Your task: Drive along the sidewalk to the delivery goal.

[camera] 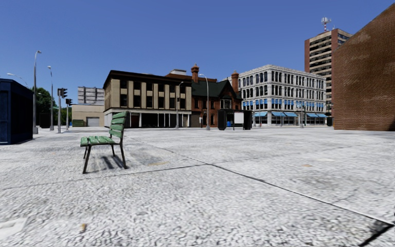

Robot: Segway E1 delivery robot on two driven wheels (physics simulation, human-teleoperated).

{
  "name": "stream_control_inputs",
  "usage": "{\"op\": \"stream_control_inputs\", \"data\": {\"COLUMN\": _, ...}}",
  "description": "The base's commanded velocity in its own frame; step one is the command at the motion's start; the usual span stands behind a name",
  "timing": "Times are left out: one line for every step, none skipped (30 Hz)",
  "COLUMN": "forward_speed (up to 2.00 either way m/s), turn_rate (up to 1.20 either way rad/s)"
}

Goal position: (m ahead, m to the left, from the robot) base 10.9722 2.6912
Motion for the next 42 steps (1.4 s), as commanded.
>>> {"op": "stream_control_inputs", "data": {"forward_speed": 2.0, "turn_rate": 0.0}}
{"op": "stream_control_inputs", "data": {"forward_speed": 2.0, "turn_rate": 0.0}}
{"op": "stream_control_inputs", "data": {"forward_speed": 2.0, "turn_rate": 0.0}}
{"op": "stream_control_inputs", "data": {"forward_speed": 2.0, "turn_rate": 0.0}}
{"op": "stream_control_inputs", "data": {"forward_speed": 2.0, "turn_rate": 0.0}}
{"op": "stream_control_inputs", "data": {"forward_speed": 2.0, "turn_rate": 0.0}}
{"op": "stream_control_inputs", "data": {"forward_speed": 2.0, "turn_rate": 0.0}}
{"op": "stream_control_inputs", "data": {"forward_speed": 2.0, "turn_rate": 0.0}}
{"op": "stream_control_inputs", "data": {"forward_speed": 2.0, "turn_rate": 0.0}}
{"op": "stream_control_inputs", "data": {"forward_speed": 2.0, "turn_rate": 0.0}}
{"op": "stream_control_inputs", "data": {"forward_speed": 2.0, "turn_rate": 0.0}}
{"op": "stream_control_inputs", "data": {"forward_speed": 2.0, "turn_rate": 0.0}}
{"op": "stream_control_inputs", "data": {"forward_speed": 2.0, "turn_rate": 0.0}}
{"op": "stream_control_inputs", "data": {"forward_speed": 2.0, "turn_rate": 0.0}}
{"op": "stream_control_inputs", "data": {"forward_speed": 2.0, "turn_rate": 0.0}}
{"op": "stream_control_inputs", "data": {"forward_speed": 2.0, "turn_rate": 0.0}}
{"op": "stream_control_inputs", "data": {"forward_speed": 2.0, "turn_rate": 0.0}}
{"op": "stream_control_inputs", "data": {"forward_speed": 2.0, "turn_rate": 0.0}}
{"op": "stream_control_inputs", "data": {"forward_speed": 2.0, "turn_rate": 0.0}}
{"op": "stream_control_inputs", "data": {"forward_speed": 2.0, "turn_rate": 0.0}}
{"op": "stream_control_inputs", "data": {"forward_speed": 2.0, "turn_rate": 0.0}}
{"op": "stream_control_inputs", "data": {"forward_speed": 2.0, "turn_rate": 0.0}}
{"op": "stream_control_inputs", "data": {"forward_speed": 2.0, "turn_rate": 0.0}}
{"op": "stream_control_inputs", "data": {"forward_speed": 2.0, "turn_rate": 0.0}}
{"op": "stream_control_inputs", "data": {"forward_speed": 2.0, "turn_rate": 0.0}}
{"op": "stream_control_inputs", "data": {"forward_speed": 2.0, "turn_rate": 0.0}}
{"op": "stream_control_inputs", "data": {"forward_speed": 2.0, "turn_rate": 0.0}}
{"op": "stream_control_inputs", "data": {"forward_speed": 2.0, "turn_rate": 0.0}}
{"op": "stream_control_inputs", "data": {"forward_speed": 2.0, "turn_rate": 0.0}}
{"op": "stream_control_inputs", "data": {"forward_speed": 2.0, "turn_rate": 0.03}}
{"op": "stream_control_inputs", "data": {"forward_speed": 2.0, "turn_rate": 0.03}}
{"op": "stream_control_inputs", "data": {"forward_speed": 2.0, "turn_rate": 0.13}}
{"op": "stream_control_inputs", "data": {"forward_speed": 2.0, "turn_rate": 0.19}}
{"op": "stream_control_inputs", "data": {"forward_speed": 2.0, "turn_rate": 0.19}}
{"op": "stream_control_inputs", "data": {"forward_speed": 2.0, "turn_rate": 0.25}}
{"op": "stream_control_inputs", "data": {"forward_speed": 2.0, "turn_rate": 0.33}}
{"op": "stream_control_inputs", "data": {"forward_speed": 2.0, "turn_rate": 0.33}}
{"op": "stream_control_inputs", "data": {"forward_speed": 2.0, "turn_rate": 0.35}}
{"op": "stream_control_inputs", "data": {"forward_speed": 2.0, "turn_rate": 0.36}}
{"op": "stream_control_inputs", "data": {"forward_speed": 2.0, "turn_rate": 0.37}}
{"op": "stream_control_inputs", "data": {"forward_speed": 2.0, "turn_rate": 0.37}}
{"op": "stream_control_inputs", "data": {"forward_speed": 2.0, "turn_rate": 0.37}}
